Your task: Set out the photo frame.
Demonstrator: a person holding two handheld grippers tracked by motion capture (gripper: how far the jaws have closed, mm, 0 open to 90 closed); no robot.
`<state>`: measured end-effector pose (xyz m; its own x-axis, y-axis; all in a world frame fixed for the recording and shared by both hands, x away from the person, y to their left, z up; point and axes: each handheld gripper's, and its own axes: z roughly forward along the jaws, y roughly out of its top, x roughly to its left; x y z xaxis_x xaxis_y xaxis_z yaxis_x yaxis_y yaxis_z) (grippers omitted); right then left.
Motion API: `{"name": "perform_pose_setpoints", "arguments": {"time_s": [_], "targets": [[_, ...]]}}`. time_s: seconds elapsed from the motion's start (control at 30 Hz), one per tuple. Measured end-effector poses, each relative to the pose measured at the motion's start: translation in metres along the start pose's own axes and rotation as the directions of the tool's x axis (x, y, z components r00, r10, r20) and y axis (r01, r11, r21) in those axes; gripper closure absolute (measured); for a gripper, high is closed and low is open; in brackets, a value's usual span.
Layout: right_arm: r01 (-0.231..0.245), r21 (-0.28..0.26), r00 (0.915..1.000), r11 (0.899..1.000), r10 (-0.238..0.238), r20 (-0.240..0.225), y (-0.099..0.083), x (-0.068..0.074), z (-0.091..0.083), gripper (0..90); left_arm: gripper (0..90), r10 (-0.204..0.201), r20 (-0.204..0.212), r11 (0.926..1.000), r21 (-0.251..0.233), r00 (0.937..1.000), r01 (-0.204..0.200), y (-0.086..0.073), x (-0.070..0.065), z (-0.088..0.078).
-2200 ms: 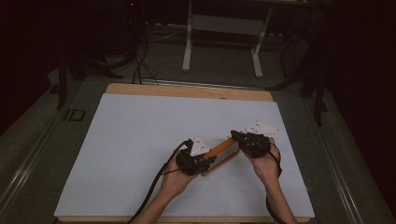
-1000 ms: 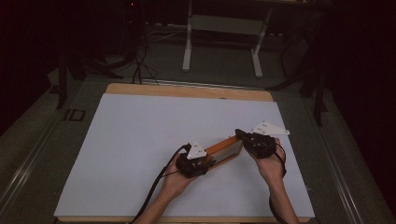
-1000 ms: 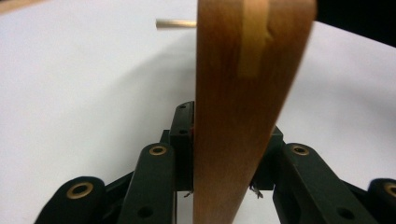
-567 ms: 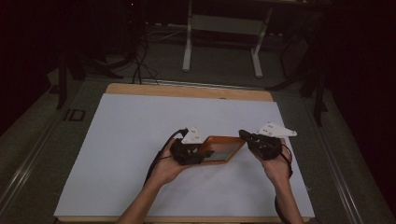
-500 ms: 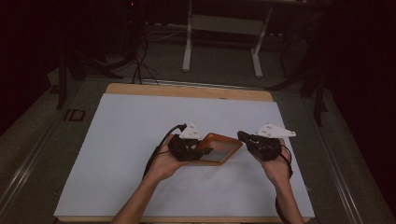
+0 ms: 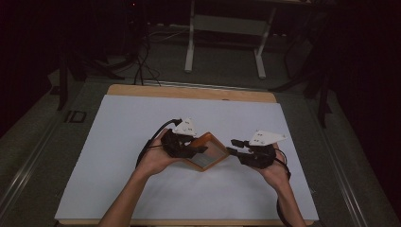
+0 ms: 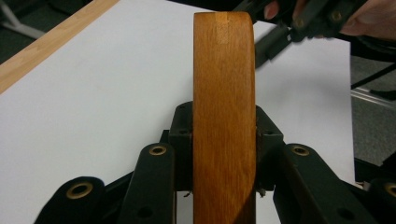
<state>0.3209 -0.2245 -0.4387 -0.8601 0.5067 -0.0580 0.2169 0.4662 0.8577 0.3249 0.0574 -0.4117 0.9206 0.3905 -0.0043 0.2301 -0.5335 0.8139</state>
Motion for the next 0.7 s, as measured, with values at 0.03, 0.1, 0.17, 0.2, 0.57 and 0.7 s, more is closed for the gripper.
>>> {"name": "perform_pose_setpoints", "arguments": {"time_s": [0.03, 0.1, 0.17, 0.2, 0.57, 0.7], "targets": [[0.010, 0.003, 0.9998, 1.000, -0.010, -0.017, 0.001, 0.001, 0.003, 54.2, 68.6, 0.002, 0.003, 1.0000, 0.000, 1.0000, -0.002, 0.000, 0.000, 0.000], [0.020, 0.015, 0.9980, 1.000, -0.019, -0.061, 0.003, 0.003, 0.008, 48.4, 68.4, 0.008, 0.010, 1.0000, -0.001, 0.9999, -0.008, 0.000, 0.001, 0.000], [0.046, 0.019, 0.9963, 0.999, -0.044, -0.073, 0.006, 0.005, 0.012, 45.2, 68.3, 0.019, 0.019, 0.9998, -0.001, 0.9996, -0.019, -0.001, 0.001, -0.001], [0.049, 0.023, 0.9957, 0.999, -0.047, -0.080, 0.008, 0.006, 0.014, 43.7, 68.3, 0.023, 0.023, 0.9997, -0.002, 0.9995, -0.023, -0.001, 0.001, -0.001], [0.099, 0.011, 0.9820, 0.995, -0.096, -0.162, 0.028, 0.009, 0.035, 42.0, 67.8, 0.048, 0.045, 0.9987, -0.023, 0.9979, -0.047, -0.003, 0.005, -0.001], [0.111, 0.005, 0.9816, 0.994, -0.109, -0.157, 0.028, 0.010, 0.033, 50.5, 66.2, 0.058, 0.045, 0.9978, -0.035, 0.9973, -0.056, -0.003, 0.004, -0.002]]}}
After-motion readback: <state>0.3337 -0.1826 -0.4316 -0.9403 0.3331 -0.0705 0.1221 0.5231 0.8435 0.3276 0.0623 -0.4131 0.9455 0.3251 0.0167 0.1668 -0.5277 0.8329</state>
